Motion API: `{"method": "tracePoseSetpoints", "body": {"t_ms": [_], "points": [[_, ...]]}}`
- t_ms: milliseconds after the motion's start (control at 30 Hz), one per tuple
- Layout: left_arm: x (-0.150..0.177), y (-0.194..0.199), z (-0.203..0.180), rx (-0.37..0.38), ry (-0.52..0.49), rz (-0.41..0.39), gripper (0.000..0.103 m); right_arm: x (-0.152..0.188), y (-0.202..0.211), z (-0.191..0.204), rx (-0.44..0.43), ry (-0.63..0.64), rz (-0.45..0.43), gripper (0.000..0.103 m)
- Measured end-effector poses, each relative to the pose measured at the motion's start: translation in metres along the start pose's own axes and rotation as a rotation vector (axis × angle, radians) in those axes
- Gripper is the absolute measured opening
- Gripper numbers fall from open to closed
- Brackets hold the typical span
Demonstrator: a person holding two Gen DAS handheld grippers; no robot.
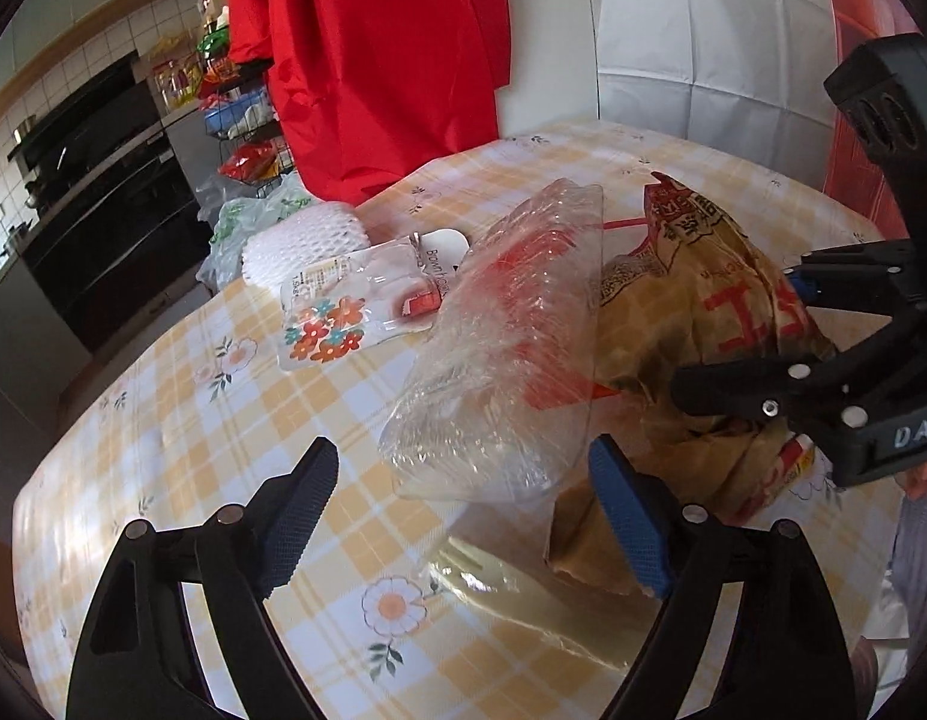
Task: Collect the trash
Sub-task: 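Grasp the brown paper bag with the right gripper while the left gripper grasps the clear plastic tray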
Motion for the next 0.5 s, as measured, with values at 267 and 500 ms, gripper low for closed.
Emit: {"method": "tracePoseSetpoints", "body": {"t_ms": [267, 500], "points": [[-0.008, -0.012, 0.007, 0.037, -0.008, -0.01, 0.03, -0.001, 0.001, -0.003, 0.001, 0.0, 0.0, 0.068], [-0.005, 0.022, 0.046, -0.029, 0.204, -0.11, 0.012, -0.005, 0.016, 0.006, -0.007, 0.018, -0.059, 0.066]]}}
Point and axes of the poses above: each gripper's, at about its wrist camera, not at the fingertips, and y roughly against the way its jaws point, z to its left, x to its underside, the point moved 3 cm from there along -y, roughly the way its jaws point, and after that the axes turned 14 degrees about x, right-handed, at the moved point
